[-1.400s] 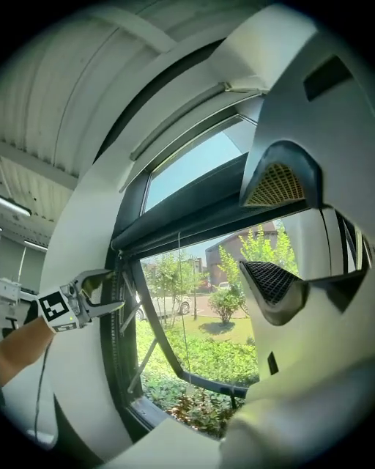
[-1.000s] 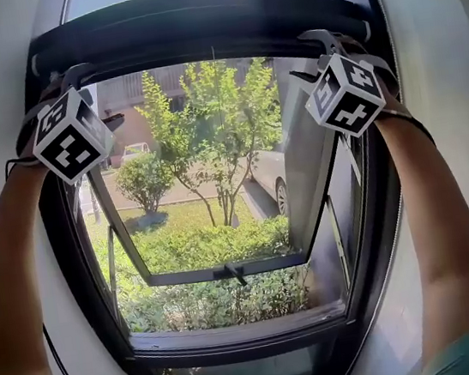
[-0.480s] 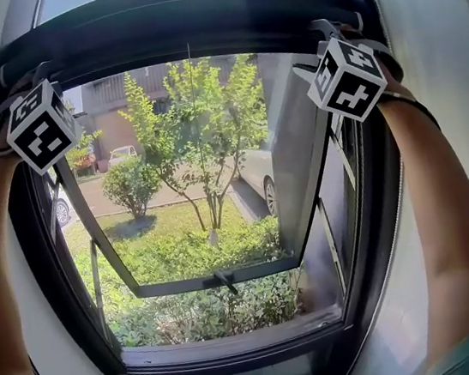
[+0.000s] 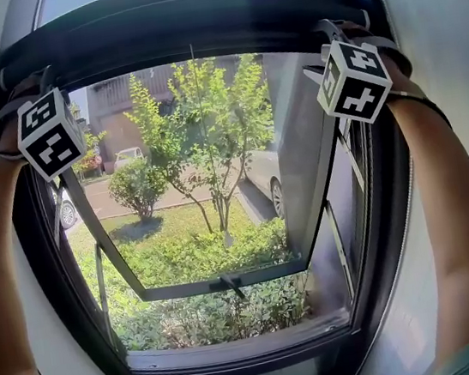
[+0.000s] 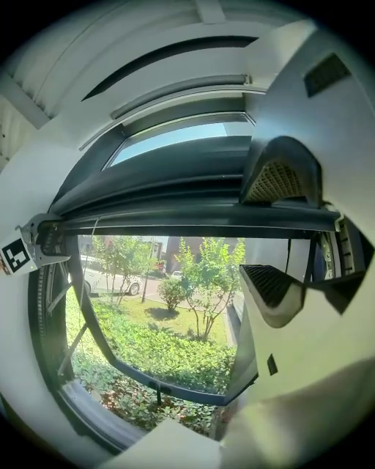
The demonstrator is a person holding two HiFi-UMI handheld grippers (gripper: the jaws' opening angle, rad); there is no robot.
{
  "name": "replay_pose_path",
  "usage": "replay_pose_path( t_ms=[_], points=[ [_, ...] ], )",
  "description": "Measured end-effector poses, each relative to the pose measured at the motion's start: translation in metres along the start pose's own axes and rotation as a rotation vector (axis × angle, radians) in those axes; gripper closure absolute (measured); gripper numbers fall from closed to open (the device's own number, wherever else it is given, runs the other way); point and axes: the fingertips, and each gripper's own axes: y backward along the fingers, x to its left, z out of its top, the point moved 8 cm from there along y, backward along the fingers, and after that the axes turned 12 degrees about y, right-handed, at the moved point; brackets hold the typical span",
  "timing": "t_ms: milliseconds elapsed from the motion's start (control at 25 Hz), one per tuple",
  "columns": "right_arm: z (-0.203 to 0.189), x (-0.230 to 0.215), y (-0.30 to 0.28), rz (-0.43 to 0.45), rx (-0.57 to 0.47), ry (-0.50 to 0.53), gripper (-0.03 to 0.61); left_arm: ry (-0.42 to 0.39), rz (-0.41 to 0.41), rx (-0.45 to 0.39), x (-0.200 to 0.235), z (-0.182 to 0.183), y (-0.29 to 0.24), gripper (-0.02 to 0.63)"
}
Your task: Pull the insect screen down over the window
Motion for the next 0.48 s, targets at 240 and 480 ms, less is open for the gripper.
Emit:
replay_pose_path(
  t_ms=[240, 480],
  points=[
    [0.003, 0.005, 0.007, 0.065, 0.007, 0.04, 0.334, 0.004, -0.063, 0.002, -0.006, -0.003, 0.01, 0.195],
    [0.008, 0.027, 0.023, 0.136, -0.003, 0.068, 0.336, -0.032, -0.139, 0.023, -0.032, -0.011, 0.026, 0.195]
  ],
)
